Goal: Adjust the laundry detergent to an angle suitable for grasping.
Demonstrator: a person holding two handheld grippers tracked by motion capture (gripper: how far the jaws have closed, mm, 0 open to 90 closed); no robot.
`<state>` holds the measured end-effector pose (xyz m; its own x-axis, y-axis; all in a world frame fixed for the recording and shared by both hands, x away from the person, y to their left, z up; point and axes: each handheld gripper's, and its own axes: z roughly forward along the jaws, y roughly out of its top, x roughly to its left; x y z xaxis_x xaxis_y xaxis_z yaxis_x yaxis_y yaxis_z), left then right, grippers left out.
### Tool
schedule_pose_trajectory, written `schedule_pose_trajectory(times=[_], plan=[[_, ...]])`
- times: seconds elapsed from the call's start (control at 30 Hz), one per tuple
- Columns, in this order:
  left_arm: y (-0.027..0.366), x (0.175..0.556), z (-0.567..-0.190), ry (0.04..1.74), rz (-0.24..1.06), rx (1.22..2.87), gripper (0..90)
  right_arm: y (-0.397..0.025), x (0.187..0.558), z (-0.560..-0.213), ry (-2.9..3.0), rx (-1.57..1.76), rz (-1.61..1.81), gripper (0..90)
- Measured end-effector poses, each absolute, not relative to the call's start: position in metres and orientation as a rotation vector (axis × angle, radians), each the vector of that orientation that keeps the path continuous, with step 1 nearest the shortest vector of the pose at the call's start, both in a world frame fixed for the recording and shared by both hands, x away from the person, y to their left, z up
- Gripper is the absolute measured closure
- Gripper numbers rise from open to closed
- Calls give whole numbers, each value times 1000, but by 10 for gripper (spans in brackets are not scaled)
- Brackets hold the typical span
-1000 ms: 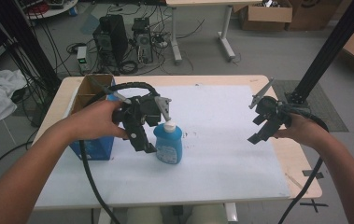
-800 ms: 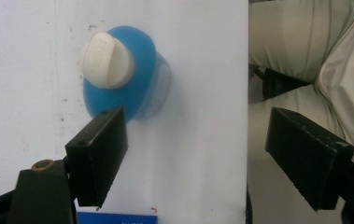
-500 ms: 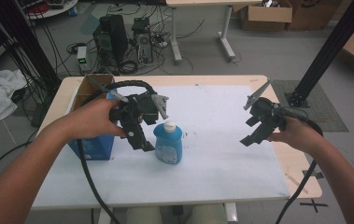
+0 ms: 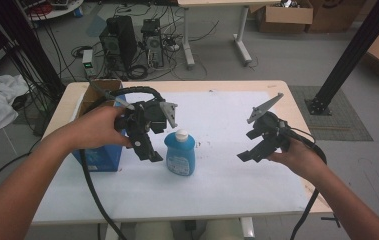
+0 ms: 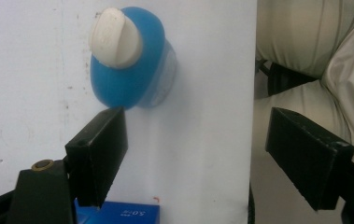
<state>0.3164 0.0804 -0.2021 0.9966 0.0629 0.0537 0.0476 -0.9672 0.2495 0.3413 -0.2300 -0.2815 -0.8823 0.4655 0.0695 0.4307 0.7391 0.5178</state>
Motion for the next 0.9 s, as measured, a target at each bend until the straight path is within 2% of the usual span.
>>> schedule_pose_trajectory(times=[0.37,0.9], plan=[[82,318,-204,85,84,2889,217,-205,329,-289,2796,706,992,155],[84,320,-206,93,84,2892,218,-162,332,-308,2767,632,1166,155]])
